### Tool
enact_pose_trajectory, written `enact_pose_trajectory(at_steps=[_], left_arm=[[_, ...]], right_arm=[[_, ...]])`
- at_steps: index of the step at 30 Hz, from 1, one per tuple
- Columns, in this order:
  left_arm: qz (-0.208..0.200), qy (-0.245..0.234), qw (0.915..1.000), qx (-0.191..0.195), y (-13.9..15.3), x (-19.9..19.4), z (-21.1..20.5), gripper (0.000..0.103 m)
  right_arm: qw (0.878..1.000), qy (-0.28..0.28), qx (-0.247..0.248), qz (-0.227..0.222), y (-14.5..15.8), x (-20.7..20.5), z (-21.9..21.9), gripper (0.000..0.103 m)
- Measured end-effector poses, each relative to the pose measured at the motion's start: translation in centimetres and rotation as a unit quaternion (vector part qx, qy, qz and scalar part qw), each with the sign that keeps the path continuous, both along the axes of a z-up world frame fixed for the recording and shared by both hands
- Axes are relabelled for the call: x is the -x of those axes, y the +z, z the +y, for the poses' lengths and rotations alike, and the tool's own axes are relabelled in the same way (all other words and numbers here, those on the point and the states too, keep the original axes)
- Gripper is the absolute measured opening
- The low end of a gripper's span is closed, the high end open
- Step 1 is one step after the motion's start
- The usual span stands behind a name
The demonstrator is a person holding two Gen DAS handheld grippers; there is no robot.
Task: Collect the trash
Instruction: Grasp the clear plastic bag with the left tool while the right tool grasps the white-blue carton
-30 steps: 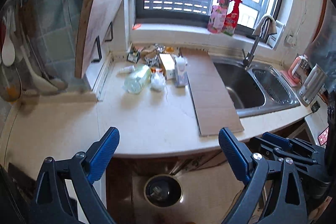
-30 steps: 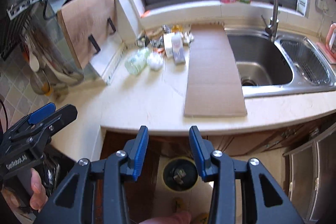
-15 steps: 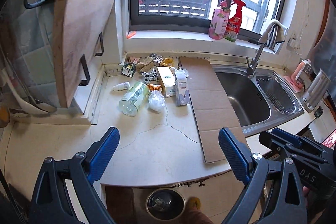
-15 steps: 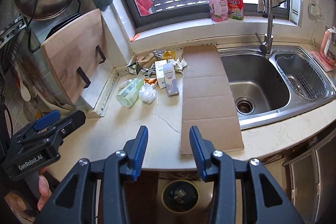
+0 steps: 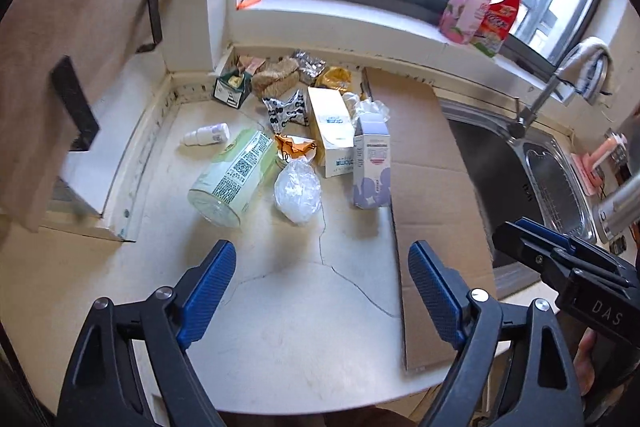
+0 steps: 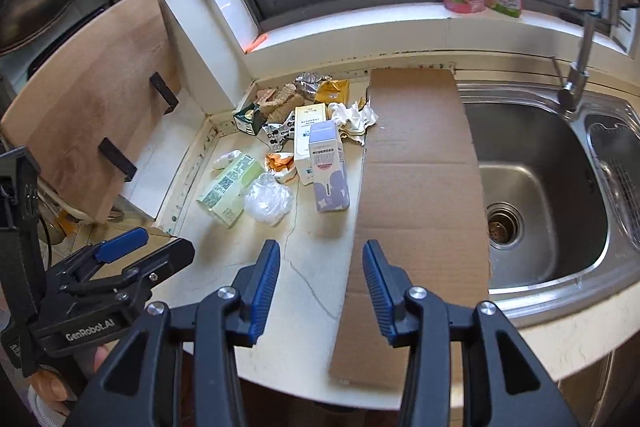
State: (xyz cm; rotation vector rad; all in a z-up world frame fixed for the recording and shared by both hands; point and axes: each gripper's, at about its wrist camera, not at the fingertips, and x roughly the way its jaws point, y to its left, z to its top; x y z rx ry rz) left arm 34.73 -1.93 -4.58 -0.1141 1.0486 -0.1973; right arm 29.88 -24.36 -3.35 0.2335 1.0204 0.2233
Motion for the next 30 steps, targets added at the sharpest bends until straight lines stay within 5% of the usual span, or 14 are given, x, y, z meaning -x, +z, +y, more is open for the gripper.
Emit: enact_pose_trajectory(at_steps=[12,23,27,30], left_arm=[[0.079,0.048,0.9956,-0.008,-7.4,-7.8,-0.9,0.076],[0.118,0.078,0.9898,-0.016,-11.4,-11.1,-1.3,0.068],[0.136,0.084,0.9871,-0.015,-12.9,-11.6,-1.2,0.047],[0.137,0.087,0.9866,-0.010,-13.4,-11.6,-0.9,0.043]], right_arm=[[0.997,0.048,-0.022,0.055,-5.5,-8.9,0.0,0.045],[0.992,0.085,-0.041,0.087,-8.9,-12.7,1.3,0.045],[0.990,0.093,-0.040,0.094,-9.7,-13.6,1.8,0.045],[0.989,0.098,-0.042,0.102,-10.5,-14.3,2.3,0.045]])
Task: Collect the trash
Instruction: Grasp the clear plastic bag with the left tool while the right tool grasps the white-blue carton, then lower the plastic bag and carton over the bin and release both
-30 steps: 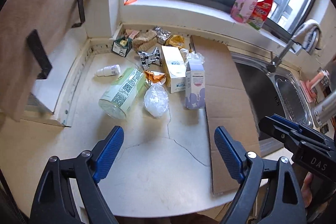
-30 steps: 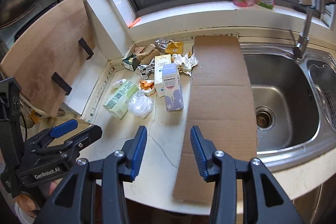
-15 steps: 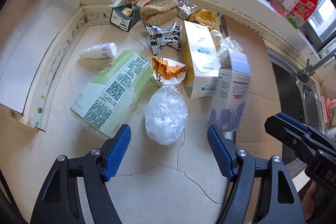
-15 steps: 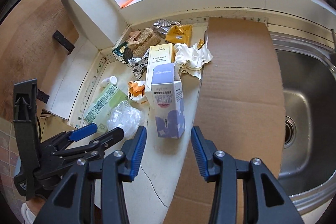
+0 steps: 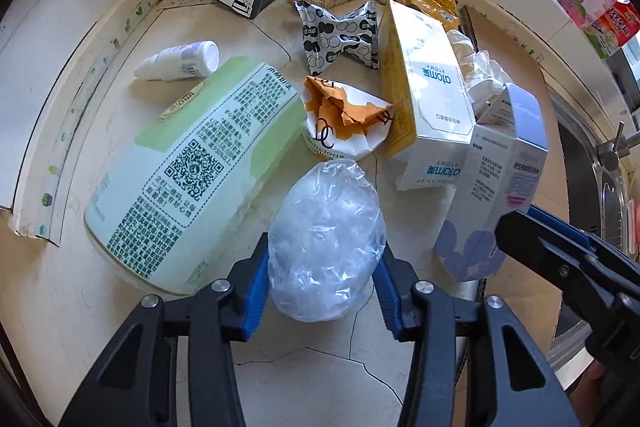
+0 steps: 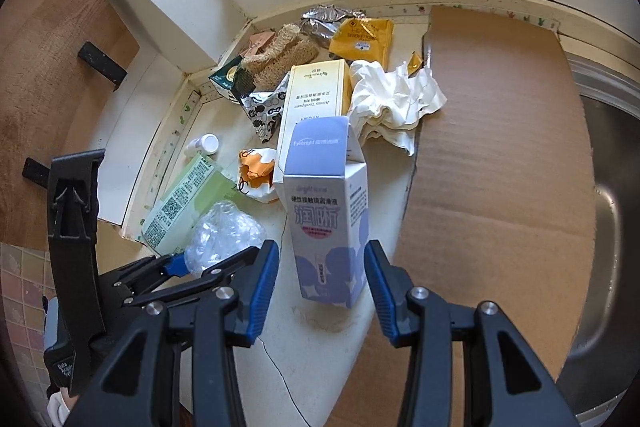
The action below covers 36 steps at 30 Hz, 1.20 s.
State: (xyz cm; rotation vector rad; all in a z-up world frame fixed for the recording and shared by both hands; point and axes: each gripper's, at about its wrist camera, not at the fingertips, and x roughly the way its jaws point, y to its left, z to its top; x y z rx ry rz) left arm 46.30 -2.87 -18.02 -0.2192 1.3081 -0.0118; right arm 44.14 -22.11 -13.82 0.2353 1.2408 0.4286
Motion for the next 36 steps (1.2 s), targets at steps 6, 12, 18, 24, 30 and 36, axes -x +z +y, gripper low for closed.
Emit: enact_pose_trajectory(at_steps=[6,12,18,24,30,36], left_arm=[[-0.019,0.008,0.9998,0.007,1.0,1.3,0.9,0.036],[-0.033,0.021,0.9988,0.029,2.8,3.2,2.2,0.035],[-0.052,0.027,0.9976,0.037,4.8,5.6,3.1,0.035],[-0.063,0.032,0.9968,0.037,6.0,7.8,3.8,0.035],[-0.072,0.034,0.9962,0.034,7.1,10.3,4.4,0.035],[-0.089,0.021,0.9954,0.029,9.0,14.3,4.8,0.035]], right_arm=[[1.000,0.009,0.004,0.005,-1.0,-0.8,1.2,0.045],[1.000,0.011,0.014,0.004,-1.6,-1.1,2.0,0.045],[1.000,0.008,0.016,0.004,-2.2,-1.3,2.3,0.046],[1.000,0.011,0.007,-0.005,-2.1,-0.4,2.1,0.041],[1.000,0.002,0.002,-0.031,0.1,1.7,1.6,0.038],[0.998,-0.001,-0.004,-0.058,3.1,5.9,1.3,0.038]])
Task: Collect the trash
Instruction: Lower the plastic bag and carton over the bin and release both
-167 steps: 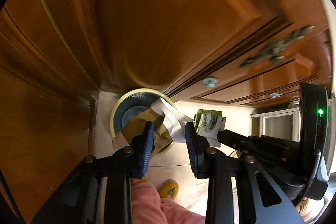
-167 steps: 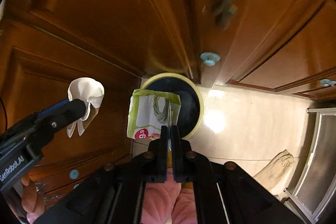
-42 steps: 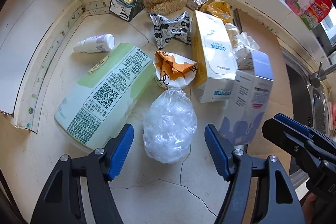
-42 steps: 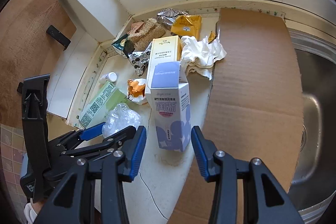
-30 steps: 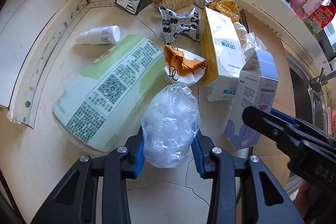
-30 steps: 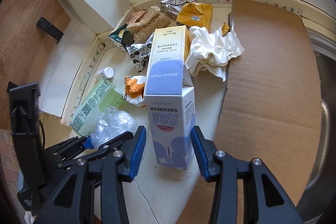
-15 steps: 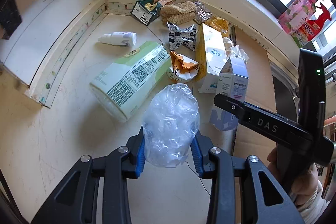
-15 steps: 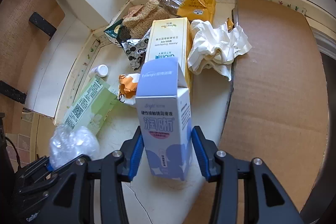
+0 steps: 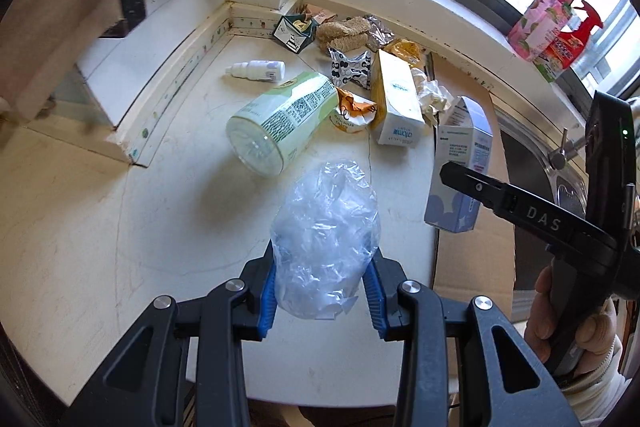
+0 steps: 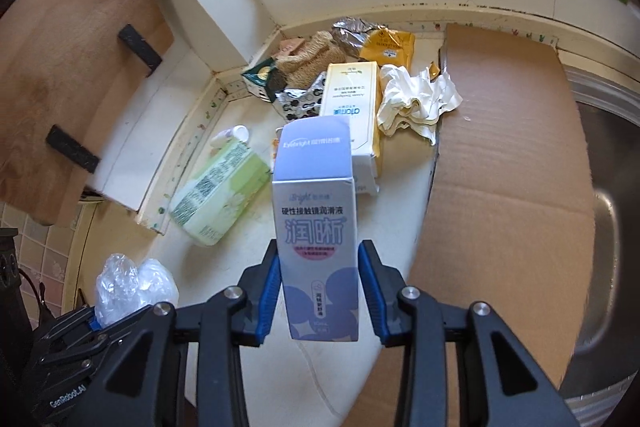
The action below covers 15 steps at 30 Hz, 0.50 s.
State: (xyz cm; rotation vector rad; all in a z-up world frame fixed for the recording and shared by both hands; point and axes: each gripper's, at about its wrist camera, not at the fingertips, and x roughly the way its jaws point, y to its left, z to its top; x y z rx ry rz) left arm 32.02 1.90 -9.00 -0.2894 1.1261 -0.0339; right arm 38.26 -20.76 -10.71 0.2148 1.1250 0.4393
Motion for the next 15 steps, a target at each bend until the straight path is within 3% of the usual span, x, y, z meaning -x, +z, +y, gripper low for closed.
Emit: enact_pose_trajectory(at_steps=[15], left_arm=[[-0.049,-0.055,0.9972,0.000,4.0,12.4,3.0,0.035]], right_arm=[[0.999,-0.029,0.005,-0.036,6.1,16.7,1.3,0.038]])
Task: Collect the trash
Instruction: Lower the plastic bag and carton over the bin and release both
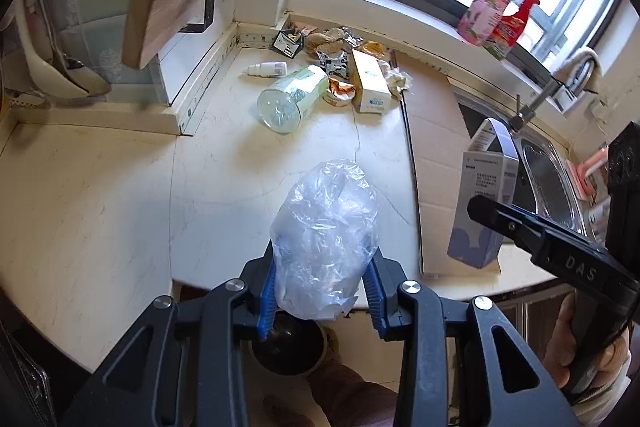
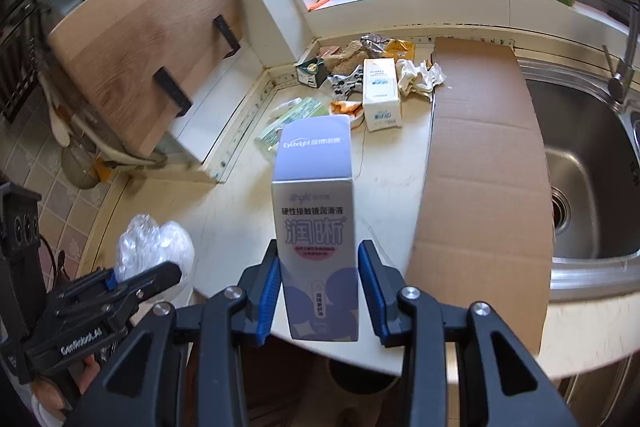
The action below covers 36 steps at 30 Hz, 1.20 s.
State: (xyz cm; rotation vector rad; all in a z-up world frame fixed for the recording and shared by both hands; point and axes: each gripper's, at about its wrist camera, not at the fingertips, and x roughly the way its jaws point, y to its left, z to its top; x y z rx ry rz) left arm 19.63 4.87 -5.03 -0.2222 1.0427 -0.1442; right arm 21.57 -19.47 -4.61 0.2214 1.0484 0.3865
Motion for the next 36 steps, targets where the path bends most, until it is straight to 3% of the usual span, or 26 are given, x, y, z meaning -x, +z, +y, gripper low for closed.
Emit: enact_pose_trajectory(at_steps=[9,15,21,28,36], left_arm=[[0.006,-0.058,0.9982,0.010,-2.5,6.5,0.0,0.035],[0.035,-0.083,0.9959,0.007,-6.6,9.1,-0.6,0.035],[0.072,-0.094,0.9928,0.013,-11.5,10.4,-1.6,0.035],[0.114,-0.094,0.9891,0.004,-19.2,10.9,-2.7,0.035],[0.163,-0.056,0.9851,0.008,-30.7,10.7,-2.0,0.035]], right_arm=[[0.999,-0.032,0.003,0.007,-1.2,9.6,0.8,0.038],[0.998,-0.036,0.020,0.047,-5.4,13.8,1.8,0.038],[0.995,-0.034,0.032,0.091,-9.7,15.4,2.1,0.038],[0.988,-0.033,0.037,0.147,-17.6,16.0,2.2,0.038],[0.979,-0.023,0.041,0.199,-28.5,15.1,2.7,0.040]])
